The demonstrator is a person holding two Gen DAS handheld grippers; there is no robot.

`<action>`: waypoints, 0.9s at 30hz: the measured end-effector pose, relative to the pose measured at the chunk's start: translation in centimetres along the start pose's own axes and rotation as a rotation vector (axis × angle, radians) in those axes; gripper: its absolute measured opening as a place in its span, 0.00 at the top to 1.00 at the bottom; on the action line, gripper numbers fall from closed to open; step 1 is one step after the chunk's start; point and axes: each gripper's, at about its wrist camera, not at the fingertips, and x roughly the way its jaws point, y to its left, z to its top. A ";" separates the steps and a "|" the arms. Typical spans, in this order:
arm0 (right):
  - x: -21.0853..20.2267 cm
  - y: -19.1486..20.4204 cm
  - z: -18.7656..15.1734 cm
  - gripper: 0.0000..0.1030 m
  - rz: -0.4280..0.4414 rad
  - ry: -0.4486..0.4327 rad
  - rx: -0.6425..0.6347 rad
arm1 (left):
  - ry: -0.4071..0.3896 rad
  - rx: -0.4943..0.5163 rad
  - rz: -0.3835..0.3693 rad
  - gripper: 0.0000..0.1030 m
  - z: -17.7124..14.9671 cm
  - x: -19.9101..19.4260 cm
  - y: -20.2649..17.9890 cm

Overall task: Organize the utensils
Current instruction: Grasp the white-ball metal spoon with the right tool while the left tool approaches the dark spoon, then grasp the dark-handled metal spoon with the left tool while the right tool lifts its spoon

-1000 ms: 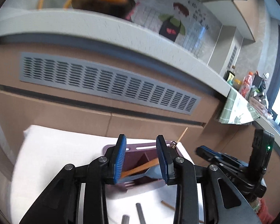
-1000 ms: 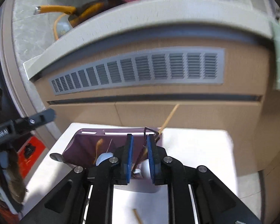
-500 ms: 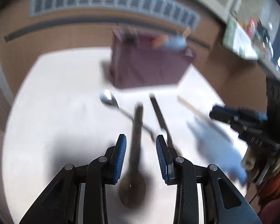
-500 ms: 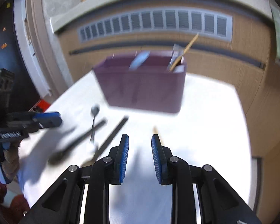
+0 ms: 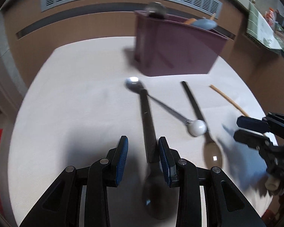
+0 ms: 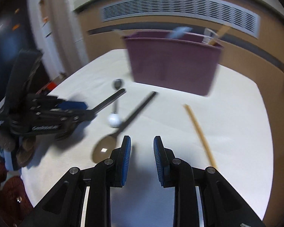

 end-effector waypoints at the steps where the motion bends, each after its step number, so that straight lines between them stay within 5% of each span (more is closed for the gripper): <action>1: 0.3 0.8 0.3 0.77 0.014 0.002 -0.031 | -0.003 -0.016 0.019 0.67 -0.1 -0.2 0.6; 5: 2.3 2.6 1.4 0.77 0.030 0.035 -0.104 | -0.003 -0.076 0.068 0.67 -0.6 -0.9 2.6; 17: 7.0 4.2 3.6 0.78 0.010 0.081 -0.147 | -0.002 -0.124 0.014 0.67 -1.3 -1.4 4.0; 27: 1.2 1.7 3.1 0.80 -0.030 -0.059 -0.078 | 0.000 -0.122 0.026 0.67 -1.2 -1.5 3.8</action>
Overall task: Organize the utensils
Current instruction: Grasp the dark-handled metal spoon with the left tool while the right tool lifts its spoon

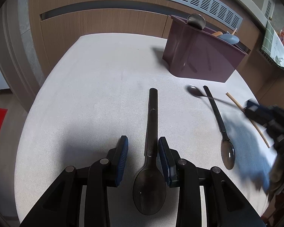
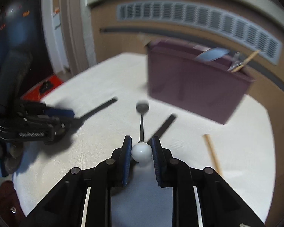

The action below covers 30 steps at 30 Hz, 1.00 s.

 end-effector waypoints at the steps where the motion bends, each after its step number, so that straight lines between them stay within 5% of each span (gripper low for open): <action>1: -1.1 -0.6 0.1 0.80 -0.011 -0.029 0.020 | 0.001 -0.001 0.001 0.67 0.0 0.0 -0.1; 10: -8.8 -6.4 0.5 0.80 -0.137 -0.225 0.206 | 0.017 0.002 -0.034 0.67 0.3 0.3 -1.0; 21: -14.1 -8.5 -2.9 0.80 -0.228 -0.292 0.291 | 0.034 0.141 -0.123 0.67 0.8 1.0 -7.5; 30: -15.6 -8.5 -4.8 0.80 -0.254 -0.305 0.302 | 0.061 0.116 0.024 0.67 2.6 2.9 -6.6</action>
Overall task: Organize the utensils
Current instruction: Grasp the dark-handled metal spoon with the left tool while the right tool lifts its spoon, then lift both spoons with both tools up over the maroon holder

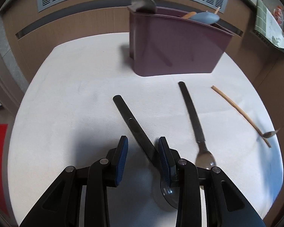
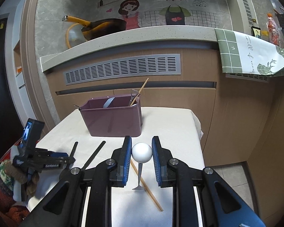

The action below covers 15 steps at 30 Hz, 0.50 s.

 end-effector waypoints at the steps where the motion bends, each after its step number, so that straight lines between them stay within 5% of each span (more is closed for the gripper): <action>1: -0.1 0.0 -0.1 0.80 0.003 -0.003 0.002 | 0.010 0.000 -0.003 0.67 0.2 0.0 0.1; 8: -0.1 -0.4 -0.2 0.80 0.016 -0.006 0.026 | 0.035 0.028 -0.016 0.67 0.8 0.6 -0.2; 15: -0.4 -0.3 -0.1 0.80 0.026 -0.013 0.032 | -0.001 0.004 -0.008 0.85 1.7 1.1 -0.8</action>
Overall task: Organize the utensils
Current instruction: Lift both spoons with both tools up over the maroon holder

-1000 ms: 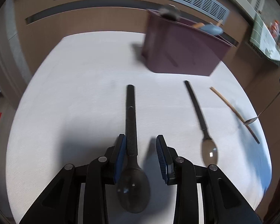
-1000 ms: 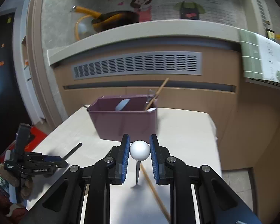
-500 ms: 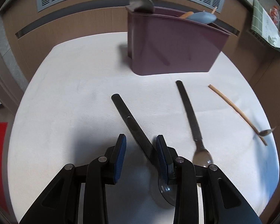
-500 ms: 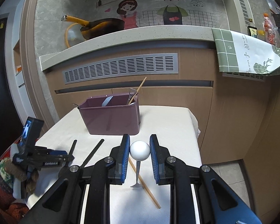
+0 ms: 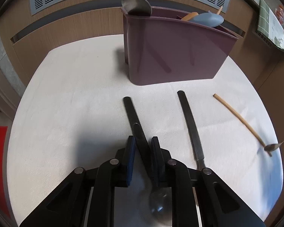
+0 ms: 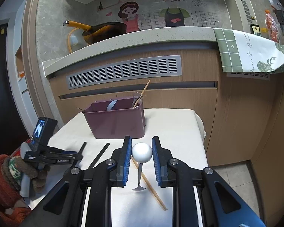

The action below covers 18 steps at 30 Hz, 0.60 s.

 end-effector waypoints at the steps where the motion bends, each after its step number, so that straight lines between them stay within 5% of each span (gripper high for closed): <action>1: 0.0 -0.1 0.0 0.80 -0.002 0.004 0.006 | -0.002 -0.001 -0.014 0.88 -0.1 -0.1 -0.1; 10: -0.2 -0.7 0.0 0.80 -0.021 0.012 0.029 | -0.179 0.001 -0.149 0.89 -0.7 -7.5 -0.5; 18: -0.4 0.2 0.1 0.80 0.021 -0.004 0.021 | -0.264 0.022 -0.172 0.89 -1.0 -11.9 -0.5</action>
